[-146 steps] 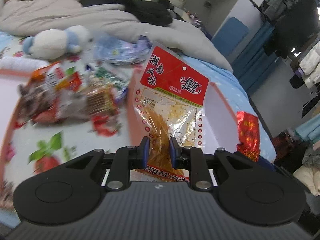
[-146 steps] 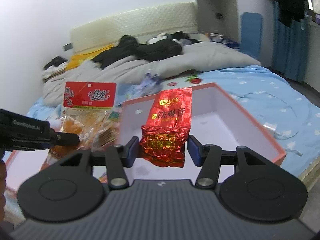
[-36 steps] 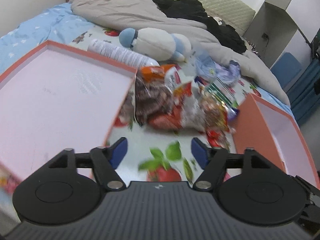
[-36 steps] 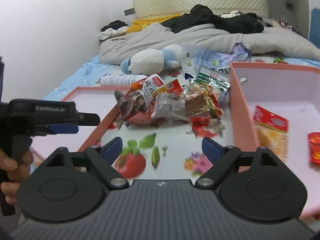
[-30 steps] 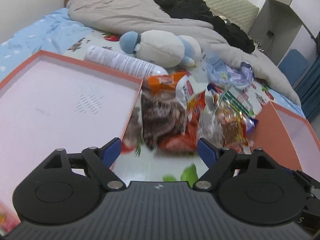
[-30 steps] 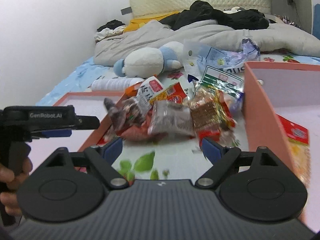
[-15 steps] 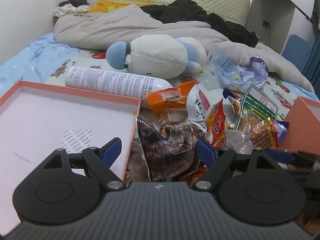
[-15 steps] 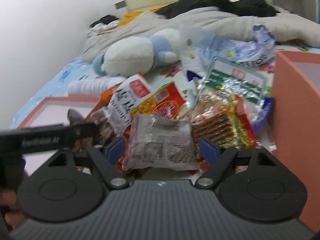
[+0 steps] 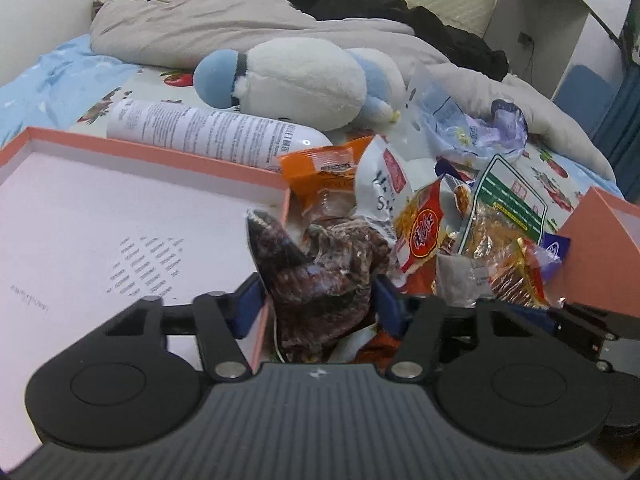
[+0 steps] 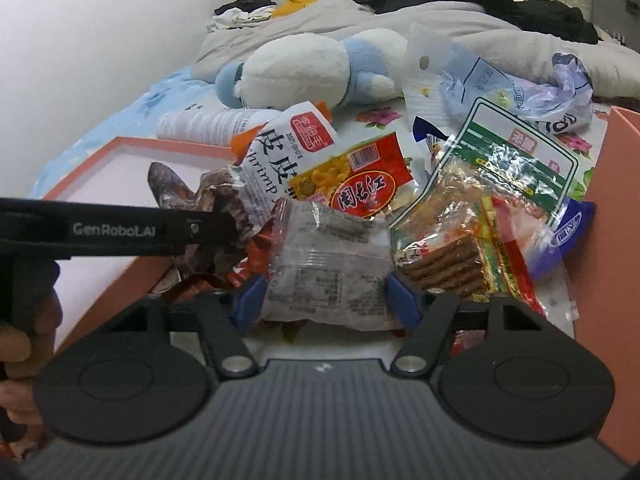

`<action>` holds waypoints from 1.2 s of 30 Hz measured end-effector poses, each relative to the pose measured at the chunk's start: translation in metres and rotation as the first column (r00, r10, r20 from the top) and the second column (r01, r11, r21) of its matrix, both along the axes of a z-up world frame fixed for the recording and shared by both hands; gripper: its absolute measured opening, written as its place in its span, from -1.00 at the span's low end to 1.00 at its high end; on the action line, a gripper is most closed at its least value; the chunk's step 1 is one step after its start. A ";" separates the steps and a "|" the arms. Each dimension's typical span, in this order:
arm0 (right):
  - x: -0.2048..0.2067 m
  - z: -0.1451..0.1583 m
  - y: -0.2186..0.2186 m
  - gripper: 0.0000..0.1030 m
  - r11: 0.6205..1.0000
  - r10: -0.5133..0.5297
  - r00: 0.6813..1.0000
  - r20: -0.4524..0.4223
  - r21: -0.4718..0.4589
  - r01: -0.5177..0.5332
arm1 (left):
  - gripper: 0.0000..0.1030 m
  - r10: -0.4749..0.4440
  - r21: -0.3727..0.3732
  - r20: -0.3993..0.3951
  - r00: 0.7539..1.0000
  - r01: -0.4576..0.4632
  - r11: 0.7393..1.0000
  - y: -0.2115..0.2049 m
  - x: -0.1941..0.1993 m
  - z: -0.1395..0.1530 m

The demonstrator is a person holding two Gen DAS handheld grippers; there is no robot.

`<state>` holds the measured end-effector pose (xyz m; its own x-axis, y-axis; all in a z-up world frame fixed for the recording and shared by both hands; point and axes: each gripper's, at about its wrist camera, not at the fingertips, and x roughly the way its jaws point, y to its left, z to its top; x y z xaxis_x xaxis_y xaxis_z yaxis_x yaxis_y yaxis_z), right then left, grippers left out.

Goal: Organize snacks
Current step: 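Lift the brown bag with the left gripper while the right carries the clear bag toward the deep box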

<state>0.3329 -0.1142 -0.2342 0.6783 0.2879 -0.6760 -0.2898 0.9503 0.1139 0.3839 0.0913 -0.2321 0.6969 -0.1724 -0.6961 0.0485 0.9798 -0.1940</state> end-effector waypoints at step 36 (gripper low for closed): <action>-0.199 0.130 -0.039 -0.28 0.994 -0.035 0.979 0.201 0.110 0.013 | -0.09 0.297 -0.116 0.139 0.945 -0.282 0.952 0.003 -0.239 0.133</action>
<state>0.1344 -0.1535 -0.1040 0.8054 0.3338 -0.4899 -0.2949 0.9425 0.1573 0.1449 0.0944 -0.0993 0.8231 -0.0063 -0.5679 -0.1982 0.9339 -0.2977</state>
